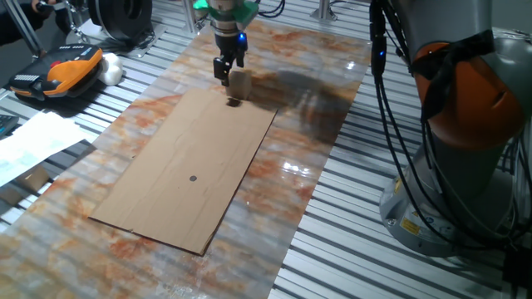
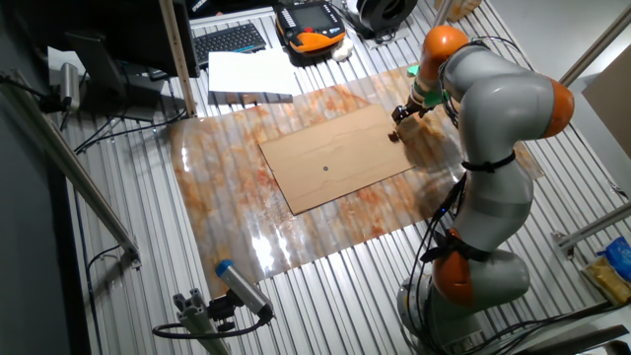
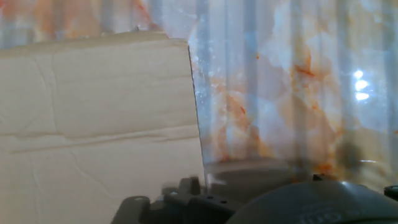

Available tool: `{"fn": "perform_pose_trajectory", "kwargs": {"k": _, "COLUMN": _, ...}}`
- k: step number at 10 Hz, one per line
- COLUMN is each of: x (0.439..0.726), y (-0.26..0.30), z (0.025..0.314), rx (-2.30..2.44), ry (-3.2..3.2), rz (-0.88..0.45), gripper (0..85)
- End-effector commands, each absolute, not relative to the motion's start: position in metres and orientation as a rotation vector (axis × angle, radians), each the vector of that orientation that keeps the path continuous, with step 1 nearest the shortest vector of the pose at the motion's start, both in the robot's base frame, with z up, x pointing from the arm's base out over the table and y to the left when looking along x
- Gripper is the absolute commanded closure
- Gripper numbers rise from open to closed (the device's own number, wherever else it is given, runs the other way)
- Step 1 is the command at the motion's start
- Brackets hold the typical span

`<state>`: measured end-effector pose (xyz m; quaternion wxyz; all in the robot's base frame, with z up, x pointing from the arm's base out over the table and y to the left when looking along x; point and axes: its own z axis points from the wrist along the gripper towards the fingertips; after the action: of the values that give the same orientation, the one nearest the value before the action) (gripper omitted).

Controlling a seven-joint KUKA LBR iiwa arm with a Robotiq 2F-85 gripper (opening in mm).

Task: Grab the block and place it at the designated location

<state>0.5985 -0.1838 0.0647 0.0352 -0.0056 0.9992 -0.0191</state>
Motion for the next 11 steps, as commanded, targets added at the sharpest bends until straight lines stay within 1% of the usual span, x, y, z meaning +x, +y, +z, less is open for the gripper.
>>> {"fn": "perform_pose_trajectory", "kwargs": {"k": 1, "x": 0.597, "y": -0.183, "z": 0.061, "rx": -0.015, "ry": 3.07, "rz": -0.072, "gripper": 17.0}}
{"fn": "perform_pose_trajectory", "kwargs": {"k": 4, "x": 0.591, "y": -0.18, "z": 0.053, "rx": -0.037, "ry": 3.079, "rz": -0.06, "gripper": 17.0}}
{"fn": "perform_pose_trajectory", "kwargs": {"k": 6, "x": 0.592, "y": -0.18, "z": 0.057, "rx": -0.099, "ry": 3.099, "rz": -0.074, "gripper": 51.0}}
{"fn": "perform_pose_trajectory", "kwargs": {"k": 8, "x": 0.595, "y": -0.186, "z": 0.069, "rx": -0.208, "ry": 3.157, "rz": -0.054, "gripper": 85.0}}
{"fn": "perform_pose_trajectory", "kwargs": {"k": 11, "x": 0.598, "y": -0.181, "z": 0.111, "rx": -0.205, "ry": 3.19, "rz": -0.028, "gripper": 85.0}}
